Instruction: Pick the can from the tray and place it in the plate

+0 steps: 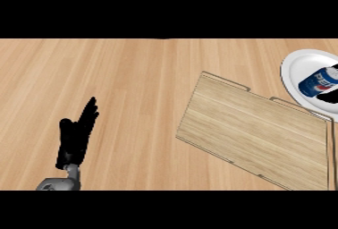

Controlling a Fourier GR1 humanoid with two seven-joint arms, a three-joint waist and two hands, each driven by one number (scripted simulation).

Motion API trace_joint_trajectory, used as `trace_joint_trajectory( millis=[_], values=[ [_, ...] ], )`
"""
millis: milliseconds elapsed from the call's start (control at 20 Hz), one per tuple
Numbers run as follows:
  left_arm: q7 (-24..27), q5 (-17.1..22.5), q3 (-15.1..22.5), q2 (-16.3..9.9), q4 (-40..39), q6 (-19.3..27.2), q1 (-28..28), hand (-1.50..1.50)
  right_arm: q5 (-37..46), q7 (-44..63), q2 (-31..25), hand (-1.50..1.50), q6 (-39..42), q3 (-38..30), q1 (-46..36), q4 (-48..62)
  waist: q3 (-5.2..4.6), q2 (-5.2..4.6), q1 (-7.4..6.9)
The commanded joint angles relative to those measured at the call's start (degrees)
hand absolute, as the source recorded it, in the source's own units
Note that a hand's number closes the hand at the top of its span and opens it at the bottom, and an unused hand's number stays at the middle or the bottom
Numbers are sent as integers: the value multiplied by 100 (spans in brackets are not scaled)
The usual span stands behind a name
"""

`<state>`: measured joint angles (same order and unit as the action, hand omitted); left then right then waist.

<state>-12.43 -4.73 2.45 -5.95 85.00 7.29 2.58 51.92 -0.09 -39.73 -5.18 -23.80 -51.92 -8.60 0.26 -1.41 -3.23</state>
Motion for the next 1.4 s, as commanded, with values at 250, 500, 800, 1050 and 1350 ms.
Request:
trace_joint_trajectory(
  millis=[250,500,800,1050,1350],
  values=[
    [26,-95,-4,28,-51,87,2,0,-940,-1874,-83,-150,292,-826,291,-192,12,36,106],
    [-54,90,-272,-123,-266,-24,159,0,-2108,-2292,-169,-150,600,-1927,17,-308,3,64,219],
    [-62,-142,-23,-3,-167,63,137,0,-2603,-2751,-356,-150,1176,-2332,505,-146,3,32,112],
    [-151,-43,-37,65,-21,30,176,0,-2716,-3114,-373,-150,1614,-2327,816,-140,3,36,97],
    [-253,-172,4,117,11,149,196,0,-2790,-3215,-338,-150,1669,-2252,749,-234,0,51,82]
  ],
)
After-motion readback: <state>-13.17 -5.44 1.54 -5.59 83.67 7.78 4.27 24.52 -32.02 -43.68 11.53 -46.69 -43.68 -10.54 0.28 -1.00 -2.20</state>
